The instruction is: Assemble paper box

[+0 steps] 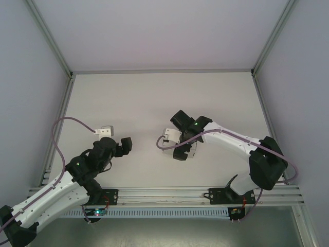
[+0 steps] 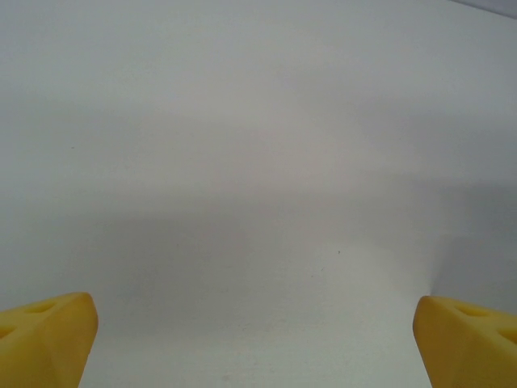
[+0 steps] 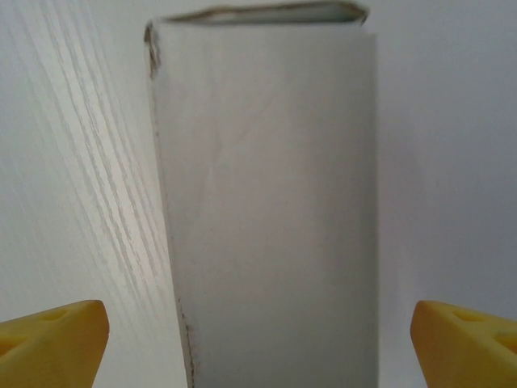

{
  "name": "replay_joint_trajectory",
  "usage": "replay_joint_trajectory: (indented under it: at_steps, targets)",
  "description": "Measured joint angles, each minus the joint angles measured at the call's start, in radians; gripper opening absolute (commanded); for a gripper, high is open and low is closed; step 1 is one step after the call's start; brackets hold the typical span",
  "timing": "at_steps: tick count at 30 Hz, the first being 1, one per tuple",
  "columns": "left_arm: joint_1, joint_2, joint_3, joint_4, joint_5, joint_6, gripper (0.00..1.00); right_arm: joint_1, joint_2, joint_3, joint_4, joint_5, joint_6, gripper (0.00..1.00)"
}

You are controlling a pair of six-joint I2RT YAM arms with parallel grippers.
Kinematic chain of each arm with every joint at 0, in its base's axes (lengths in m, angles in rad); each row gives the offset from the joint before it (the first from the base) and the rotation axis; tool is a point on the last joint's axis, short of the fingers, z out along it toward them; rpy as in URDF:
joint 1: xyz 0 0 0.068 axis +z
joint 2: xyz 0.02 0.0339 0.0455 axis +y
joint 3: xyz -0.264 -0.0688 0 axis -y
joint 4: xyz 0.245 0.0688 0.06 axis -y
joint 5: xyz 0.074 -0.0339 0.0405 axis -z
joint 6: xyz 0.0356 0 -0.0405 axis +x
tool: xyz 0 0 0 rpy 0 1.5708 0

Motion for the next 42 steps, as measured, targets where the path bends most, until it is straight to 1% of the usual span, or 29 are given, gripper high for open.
replay_joint_trajectory:
  at_steps: [5,7,8,9,13,17,18,20,22,23,24,25,26,27,28,30,32,35,40,42]
  targets:
    - [0.0,0.003,0.0,-0.008,0.0,-0.004,1.0,0.021,0.06,0.006,-0.019,0.064,-0.003,0.77]
    - [0.0,0.003,0.0,-0.009,0.0,-0.005,1.0,0.031,0.069,0.006,-0.024,0.086,-0.002,0.63]
    - [0.0,0.003,0.0,-0.01,0.0,-0.006,1.0,0.035,0.069,0.006,-0.023,0.099,-0.009,0.58]
    - [0.0,0.003,0.0,-0.01,0.0,-0.008,1.0,0.036,0.069,0.009,-0.023,0.116,-0.005,0.56]
    - [0.0,0.003,0.0,-0.01,0.0,-0.011,1.0,0.048,0.069,0.024,-0.015,0.189,-0.004,0.42]
    - [0.0,0.003,0.0,-0.01,0.0,-0.011,1.0,0.072,0.063,0.037,-0.008,0.288,-0.002,0.39]
    - [0.0,0.003,0.0,-0.01,0.0,-0.011,1.0,0.083,0.057,0.037,-0.002,0.322,-0.004,0.35]
    - [0.0,0.003,-0.001,-0.01,0.0,-0.011,1.0,0.111,0.043,0.037,0.017,0.399,-0.023,0.35]
    - [0.0,0.003,-0.001,-0.01,-0.002,-0.011,1.0,0.138,0.027,0.037,0.057,0.473,-0.054,0.38]
    - [0.0,0.003,-0.001,-0.01,-0.003,-0.011,1.0,0.151,0.017,0.035,0.097,0.518,-0.084,0.36]
    - [0.0,0.003,-0.001,-0.01,-0.003,-0.011,1.0,0.158,0.006,0.028,0.142,0.55,-0.113,0.37]
    - [0.0,0.003,-0.001,-0.01,-0.003,-0.011,1.0,0.166,-0.008,0.011,0.209,0.582,-0.153,0.38]
    - [0.0,0.003,-0.002,-0.01,-0.003,-0.011,1.0,0.17,-0.026,-0.018,0.293,0.61,-0.204,0.36]
    - [0.0,0.003,-0.002,-0.01,-0.003,-0.012,1.0,0.172,-0.04,-0.048,0.369,0.63,-0.247,0.36]
    - [0.0,0.002,-0.004,-0.01,-0.003,-0.013,1.0,0.172,-0.051,-0.091,0.468,0.648,-0.301,0.36]
    - [0.0,0.0,-0.007,-0.011,-0.003,-0.015,1.0,0.172,-0.047,-0.154,0.606,0.663,-0.378,0.36]
    - [0.0,-0.003,-0.007,-0.014,-0.003,-0.018,1.0,0.172,-0.013,-0.191,0.709,0.675,-0.429,0.36]
    - [0.0,-0.008,-0.007,-0.015,-0.003,-0.018,1.0,0.172,0.076,-0.193,0.817,0.692,-0.465,0.36]
    - [0.0,-0.008,-0.007,-0.015,-0.003,-0.019,1.0,0.172,0.232,-0.168,0.892,0.741,-0.469,0.36]
    - [0.0,-0.008,-0.009,-0.015,-0.003,-0.019,1.0,0.174,0.271,-0.166,0.91,0.758,-0.458,0.37]
